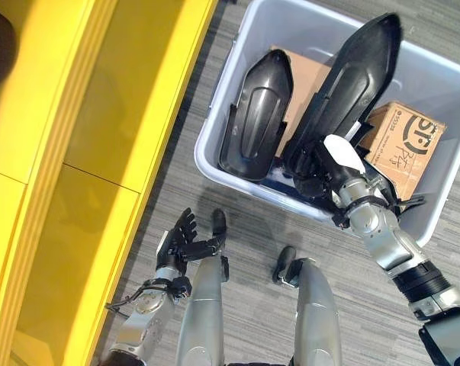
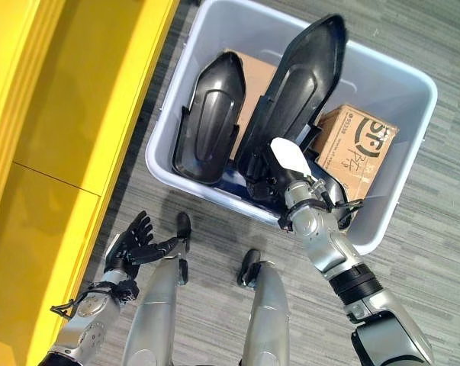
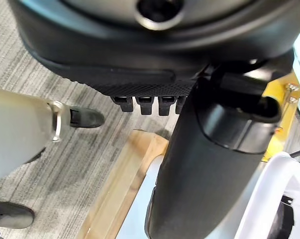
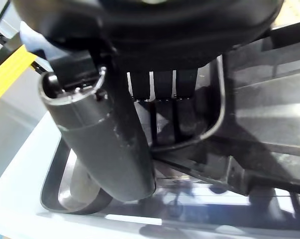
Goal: Move parts from the plastic box to the shelf.
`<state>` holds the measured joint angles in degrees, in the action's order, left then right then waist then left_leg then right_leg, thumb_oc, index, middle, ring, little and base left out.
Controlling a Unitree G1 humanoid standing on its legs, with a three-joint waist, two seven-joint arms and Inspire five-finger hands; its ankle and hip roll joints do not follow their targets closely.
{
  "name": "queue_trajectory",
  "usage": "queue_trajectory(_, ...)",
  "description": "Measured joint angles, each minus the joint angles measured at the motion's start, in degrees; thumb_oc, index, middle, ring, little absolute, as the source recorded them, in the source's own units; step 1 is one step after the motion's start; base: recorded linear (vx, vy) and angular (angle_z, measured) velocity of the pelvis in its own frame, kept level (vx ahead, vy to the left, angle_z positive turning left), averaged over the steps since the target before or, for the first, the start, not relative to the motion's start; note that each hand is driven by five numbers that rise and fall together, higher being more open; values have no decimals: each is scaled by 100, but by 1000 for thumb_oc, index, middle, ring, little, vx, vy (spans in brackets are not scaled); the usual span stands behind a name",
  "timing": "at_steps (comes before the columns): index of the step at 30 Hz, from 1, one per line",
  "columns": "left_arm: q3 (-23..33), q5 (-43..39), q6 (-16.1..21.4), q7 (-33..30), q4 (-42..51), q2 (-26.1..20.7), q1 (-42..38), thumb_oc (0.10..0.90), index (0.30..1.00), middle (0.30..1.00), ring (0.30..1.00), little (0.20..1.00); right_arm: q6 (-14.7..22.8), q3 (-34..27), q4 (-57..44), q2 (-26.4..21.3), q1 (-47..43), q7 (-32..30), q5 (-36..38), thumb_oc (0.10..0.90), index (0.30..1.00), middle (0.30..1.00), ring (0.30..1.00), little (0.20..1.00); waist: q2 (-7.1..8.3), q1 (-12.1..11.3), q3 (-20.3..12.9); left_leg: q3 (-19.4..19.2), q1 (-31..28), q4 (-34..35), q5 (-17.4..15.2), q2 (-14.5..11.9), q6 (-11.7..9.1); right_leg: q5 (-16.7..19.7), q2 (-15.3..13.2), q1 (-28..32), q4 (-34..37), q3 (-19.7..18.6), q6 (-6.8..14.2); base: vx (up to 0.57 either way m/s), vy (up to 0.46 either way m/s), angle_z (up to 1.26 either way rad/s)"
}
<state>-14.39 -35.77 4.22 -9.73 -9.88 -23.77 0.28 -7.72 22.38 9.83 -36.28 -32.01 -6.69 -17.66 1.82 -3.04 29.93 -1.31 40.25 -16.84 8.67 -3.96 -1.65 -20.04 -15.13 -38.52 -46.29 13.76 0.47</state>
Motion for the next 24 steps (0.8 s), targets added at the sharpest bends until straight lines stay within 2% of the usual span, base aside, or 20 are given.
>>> queue_trajectory(1, -9, -1, -16, -1, 0, 2, 1, 900, 1000, 1000, 1000, 1000, 1, 2, 1, 2, 4, -1, 0, 400, 300, 300, 300, 300, 0, 8, 0, -7, -17, 36, -25, 5, -35, -46, -5, 8, 7, 1, -48, -84, 4, 1)
queue_trajectory(4, -17, 0, -12, 1, -18, 2, 53, 900, 1000, 1000, 1000, 1000, -50, 42, 12, -4, 76, 94, 24, 400, 300, 300, 300, 300, 0, -21, 0, -13, -268, 302, 110, -15, 59, 72, 46, 203, 182, 35, -5, -3, -4, -1)
queue_trajectory(11, -3, 1, -13, 12, -44, 0, 43, 900, 1000, 1000, 1000, 1000, -132, 50, 12, -20, 282, 147, 218, 400, 300, 300, 300, 300, 0, -24, 1, -30, -682, 540, 183, -67, 6, 137, 143, 637, 501, 81, 33, -1, -9, -3)
queue_trajectory(15, -4, 1, -21, 36, -116, 0, 48, 900, 1000, 1000, 1000, 1000, -184, 53, 13, -66, 343, 279, 342, 400, 300, 300, 300, 300, 2, -21, 3, -43, -1125, 683, 210, -96, -32, 168, 216, 1094, 710, 89, 58, 1, -10, -4)
queue_trajectory(24, 2, -2, -59, 156, -145, -1, 56, 900, 1000, 1000, 1000, 1000, -183, 48, -17, -401, 337, 388, 592, 400, 300, 300, 300, 300, -3, -12, 1, -148, -1675, 1048, 244, -213, -30, 296, 362, 1546, 1019, 62, 56, 13, 6, -7)
